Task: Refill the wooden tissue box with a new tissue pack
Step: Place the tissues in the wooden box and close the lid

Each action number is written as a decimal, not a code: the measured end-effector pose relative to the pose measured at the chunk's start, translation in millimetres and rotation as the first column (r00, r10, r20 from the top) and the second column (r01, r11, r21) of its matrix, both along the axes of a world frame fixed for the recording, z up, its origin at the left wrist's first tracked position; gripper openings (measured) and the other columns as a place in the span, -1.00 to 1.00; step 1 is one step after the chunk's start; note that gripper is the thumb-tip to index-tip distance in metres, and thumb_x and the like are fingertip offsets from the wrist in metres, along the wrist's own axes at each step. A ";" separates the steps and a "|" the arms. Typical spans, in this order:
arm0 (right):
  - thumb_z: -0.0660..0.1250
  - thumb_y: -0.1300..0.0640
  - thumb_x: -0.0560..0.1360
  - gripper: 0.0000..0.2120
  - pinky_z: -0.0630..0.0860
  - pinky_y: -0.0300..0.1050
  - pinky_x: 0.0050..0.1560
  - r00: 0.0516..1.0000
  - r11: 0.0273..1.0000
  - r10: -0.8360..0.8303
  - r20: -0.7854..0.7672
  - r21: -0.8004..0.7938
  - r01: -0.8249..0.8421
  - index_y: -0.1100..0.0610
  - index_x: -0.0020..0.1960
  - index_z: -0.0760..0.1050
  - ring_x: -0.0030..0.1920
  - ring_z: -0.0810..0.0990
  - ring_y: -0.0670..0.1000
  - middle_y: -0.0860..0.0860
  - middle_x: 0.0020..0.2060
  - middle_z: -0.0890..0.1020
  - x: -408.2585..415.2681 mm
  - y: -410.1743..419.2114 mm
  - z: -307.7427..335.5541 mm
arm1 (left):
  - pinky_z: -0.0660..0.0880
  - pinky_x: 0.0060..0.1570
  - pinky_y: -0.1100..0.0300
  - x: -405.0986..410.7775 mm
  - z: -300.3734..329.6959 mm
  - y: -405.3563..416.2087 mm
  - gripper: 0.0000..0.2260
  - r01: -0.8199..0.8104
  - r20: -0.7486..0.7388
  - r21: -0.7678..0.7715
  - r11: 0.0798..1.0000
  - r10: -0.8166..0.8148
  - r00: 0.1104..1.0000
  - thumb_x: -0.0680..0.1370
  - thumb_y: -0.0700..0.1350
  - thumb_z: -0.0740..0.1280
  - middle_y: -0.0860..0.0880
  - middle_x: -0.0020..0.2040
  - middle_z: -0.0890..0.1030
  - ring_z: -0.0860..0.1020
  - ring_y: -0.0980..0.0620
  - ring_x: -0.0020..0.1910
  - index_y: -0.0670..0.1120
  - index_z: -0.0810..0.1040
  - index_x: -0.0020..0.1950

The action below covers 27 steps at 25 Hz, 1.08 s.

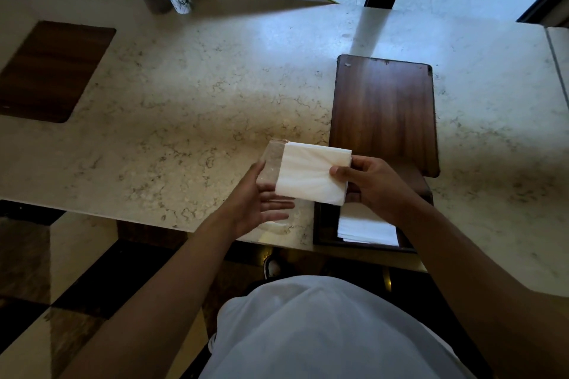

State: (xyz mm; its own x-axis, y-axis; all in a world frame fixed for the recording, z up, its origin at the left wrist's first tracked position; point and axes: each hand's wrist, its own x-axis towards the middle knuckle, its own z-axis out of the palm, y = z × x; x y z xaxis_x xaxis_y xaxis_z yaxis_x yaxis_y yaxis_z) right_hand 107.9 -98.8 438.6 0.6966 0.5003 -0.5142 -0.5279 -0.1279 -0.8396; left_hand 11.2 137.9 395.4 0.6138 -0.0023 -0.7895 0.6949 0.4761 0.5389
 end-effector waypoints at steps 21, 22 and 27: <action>0.43 0.22 0.52 -0.79 0.69 -0.07 -0.13 0.967 0.934 -0.242 -0.074 -0.288 0.212 0.14 0.16 0.61 -0.01 0.75 0.10 0.12 0.07 0.72 -46.3 -71.9 -48.1 | 0.66 -0.20 0.05 25.0 -1.8 -73.6 -0.80 0.301 0.081 0.271 0.914 -0.333 0.939 0.53 -0.27 0.43 -0.17 0.06 0.71 0.73 -0.08 -0.11 -0.19 0.62 0.15; 0.42 0.23 0.53 -0.79 0.70 -0.02 -0.08 0.967 0.931 -0.245 -0.071 -0.295 0.214 0.15 0.17 0.60 0.00 0.75 0.12 0.14 0.08 0.72 -43.5 -77.7 -49.7 | 0.67 -0.17 0.02 27.3 0.6 -81.5 -0.79 0.297 0.081 0.299 0.907 -0.335 0.939 0.53 -0.26 0.43 -0.18 0.07 0.69 0.73 -0.10 -0.10 -0.18 0.60 0.16; 0.35 0.19 0.59 -0.78 0.68 0.13 0.06 0.973 0.923 -0.218 -0.073 -0.339 0.182 0.16 0.23 0.57 0.11 0.68 0.20 0.15 0.15 0.67 -26.6 -111.8 -59.7 | 0.65 -0.02 -0.04 32.8 10.3 -129.9 -0.80 0.237 0.008 0.361 0.902 -0.258 0.966 0.60 -0.14 0.35 -0.16 0.09 0.67 0.68 -0.13 -0.02 -0.14 0.56 0.22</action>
State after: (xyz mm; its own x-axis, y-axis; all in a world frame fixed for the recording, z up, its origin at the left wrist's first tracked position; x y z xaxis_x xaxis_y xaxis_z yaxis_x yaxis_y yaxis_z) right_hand 81.2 -210.6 378.9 0.6959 0.1469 -0.7030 -0.6559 -0.2687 -0.7054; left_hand 44.0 8.0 405.7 0.6718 0.1137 -0.7319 0.7303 0.0632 0.6802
